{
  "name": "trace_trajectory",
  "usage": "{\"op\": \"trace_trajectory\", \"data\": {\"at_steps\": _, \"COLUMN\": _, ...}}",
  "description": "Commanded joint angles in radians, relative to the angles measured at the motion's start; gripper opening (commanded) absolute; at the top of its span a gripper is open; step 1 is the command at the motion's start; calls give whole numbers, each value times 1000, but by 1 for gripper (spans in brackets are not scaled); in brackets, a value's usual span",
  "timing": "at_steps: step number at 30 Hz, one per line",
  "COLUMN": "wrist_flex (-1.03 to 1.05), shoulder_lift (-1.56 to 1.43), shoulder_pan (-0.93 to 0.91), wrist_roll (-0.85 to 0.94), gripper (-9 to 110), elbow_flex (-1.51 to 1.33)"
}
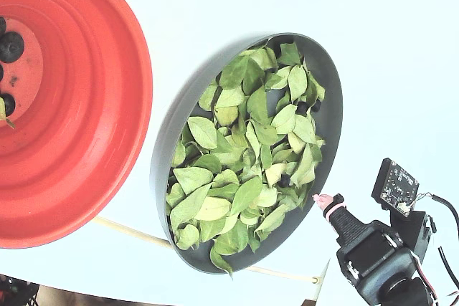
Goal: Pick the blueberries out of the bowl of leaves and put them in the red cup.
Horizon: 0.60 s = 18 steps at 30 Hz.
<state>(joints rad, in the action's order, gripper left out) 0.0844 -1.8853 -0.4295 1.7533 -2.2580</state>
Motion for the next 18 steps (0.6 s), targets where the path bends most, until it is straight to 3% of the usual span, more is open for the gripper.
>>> {"op": "trace_trajectory", "data": {"at_steps": 1, "wrist_flex": -25, "shoulder_lift": 2, "shoulder_pan": -32, "wrist_roll": -5, "gripper": 15, "elbow_flex": 67}}
{"op": "trace_trajectory", "data": {"at_steps": 18, "wrist_flex": -123, "shoulder_lift": 158, "shoulder_pan": -64, "wrist_roll": 9, "gripper": 15, "elbow_flex": 132}}
